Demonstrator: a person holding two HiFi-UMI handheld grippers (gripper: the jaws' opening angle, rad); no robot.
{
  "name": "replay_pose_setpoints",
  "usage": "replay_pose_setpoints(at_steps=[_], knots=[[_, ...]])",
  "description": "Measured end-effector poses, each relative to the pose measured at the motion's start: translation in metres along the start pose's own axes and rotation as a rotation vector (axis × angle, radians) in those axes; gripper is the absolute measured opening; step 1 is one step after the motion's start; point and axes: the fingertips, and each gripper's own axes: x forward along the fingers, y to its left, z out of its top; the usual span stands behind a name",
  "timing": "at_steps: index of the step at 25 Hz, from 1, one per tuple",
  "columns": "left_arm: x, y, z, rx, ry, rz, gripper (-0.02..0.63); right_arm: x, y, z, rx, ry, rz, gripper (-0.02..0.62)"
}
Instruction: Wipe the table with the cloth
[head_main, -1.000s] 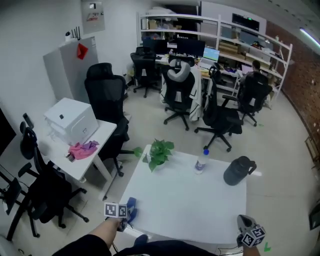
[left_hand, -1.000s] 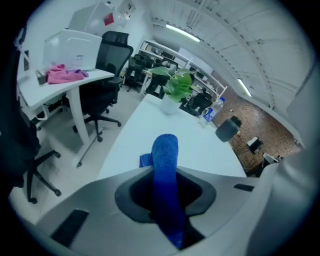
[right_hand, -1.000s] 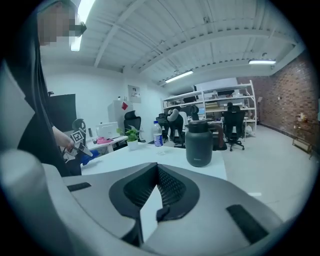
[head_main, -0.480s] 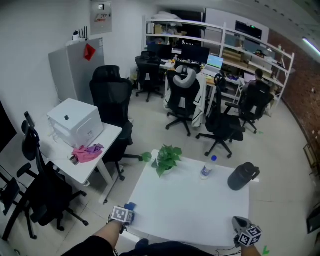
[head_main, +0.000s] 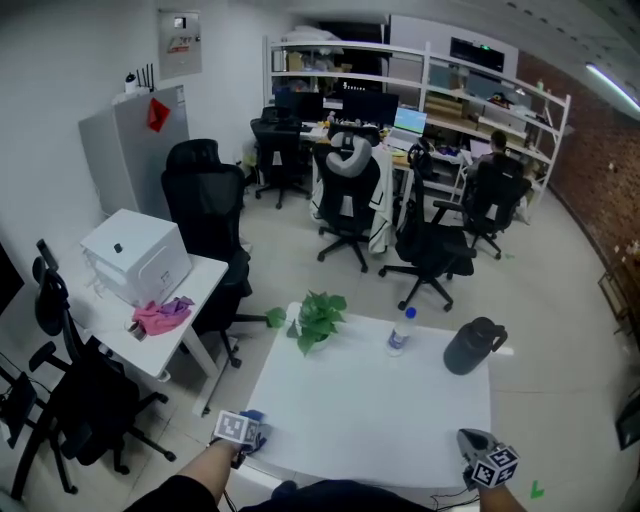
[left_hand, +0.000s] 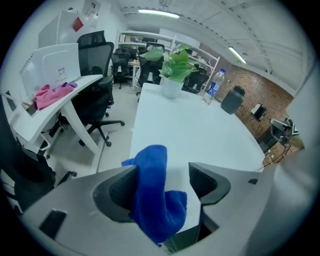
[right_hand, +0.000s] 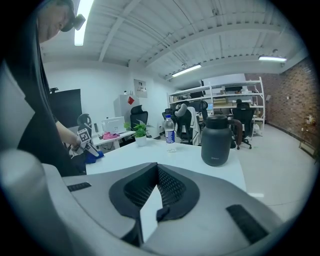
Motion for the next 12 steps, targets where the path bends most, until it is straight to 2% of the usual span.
replay_pose_setpoints(at_steps=[3, 6, 12], knots=[[-0.02, -0.012, 0.031, -0.002, -0.095, -0.021, 0.331, -0.002, -0.001, 0.002, 0.006, -0.019, 0.004, 0.012], [-0.045, -0.041, 0.072, 0.028, -0.218, -0.091, 0.327, -0.006, -0.001, 0.009, 0.014, -0.047, 0.011, 0.012], [-0.084, -0.162, 0.145, 0.154, -0.525, -0.369, 0.102, -0.009, 0.008, 0.026, 0.032, -0.11, 0.048, 0.012]])
